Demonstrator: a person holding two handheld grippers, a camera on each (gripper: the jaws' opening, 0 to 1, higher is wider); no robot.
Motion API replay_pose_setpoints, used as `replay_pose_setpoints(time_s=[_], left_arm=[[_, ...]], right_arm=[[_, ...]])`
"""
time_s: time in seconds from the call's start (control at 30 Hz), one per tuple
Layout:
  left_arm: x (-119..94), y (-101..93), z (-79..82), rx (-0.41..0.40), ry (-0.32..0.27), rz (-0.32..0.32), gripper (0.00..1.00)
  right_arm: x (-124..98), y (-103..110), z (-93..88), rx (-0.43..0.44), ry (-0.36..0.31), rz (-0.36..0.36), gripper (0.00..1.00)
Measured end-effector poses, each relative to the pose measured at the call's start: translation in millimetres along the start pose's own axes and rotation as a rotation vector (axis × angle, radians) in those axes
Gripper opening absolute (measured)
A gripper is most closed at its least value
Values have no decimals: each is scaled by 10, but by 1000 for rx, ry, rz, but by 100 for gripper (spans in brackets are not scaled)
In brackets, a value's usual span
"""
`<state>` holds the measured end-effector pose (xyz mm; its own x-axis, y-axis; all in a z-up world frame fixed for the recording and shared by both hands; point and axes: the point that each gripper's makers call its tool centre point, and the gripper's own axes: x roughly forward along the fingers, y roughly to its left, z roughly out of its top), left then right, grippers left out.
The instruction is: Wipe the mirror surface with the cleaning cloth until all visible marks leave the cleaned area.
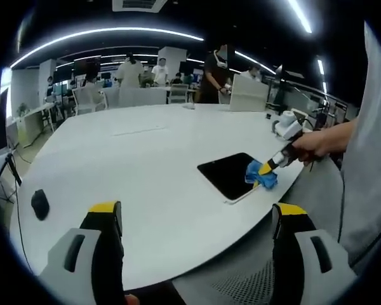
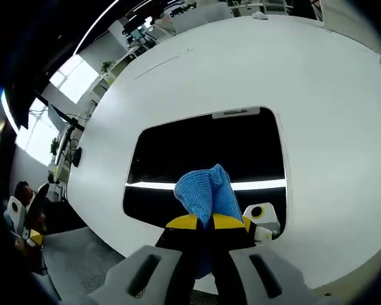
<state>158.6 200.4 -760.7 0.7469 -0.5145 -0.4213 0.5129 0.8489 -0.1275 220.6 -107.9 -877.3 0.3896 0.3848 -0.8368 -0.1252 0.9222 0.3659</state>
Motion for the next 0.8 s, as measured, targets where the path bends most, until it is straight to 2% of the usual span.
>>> replay_pose_setpoints(time_s=[0.1, 0.13, 0.17, 0.43, 0.63, 0.8], left_arm=[[-9, 3, -15, 0, 2, 2, 99], [-10, -27, 0, 0, 2, 5, 99], [-8, -140, 52, 0, 1, 8, 99], [1, -35, -50, 1, 3, 4, 98], [36, -5, -50, 1, -5, 0, 98], [61, -140, 22, 6, -5, -10, 98]], right_arm=[[10, 39, 4, 5, 2, -4, 1], [15, 58, 1, -1, 3, 1, 1], [18, 84, -6, -4, 5, 7, 1], [27, 176, 7, -8, 13, -3, 0], [65, 186, 20, -7, 9, -15, 0], [107, 256, 30, -35, 11, -18, 0]])
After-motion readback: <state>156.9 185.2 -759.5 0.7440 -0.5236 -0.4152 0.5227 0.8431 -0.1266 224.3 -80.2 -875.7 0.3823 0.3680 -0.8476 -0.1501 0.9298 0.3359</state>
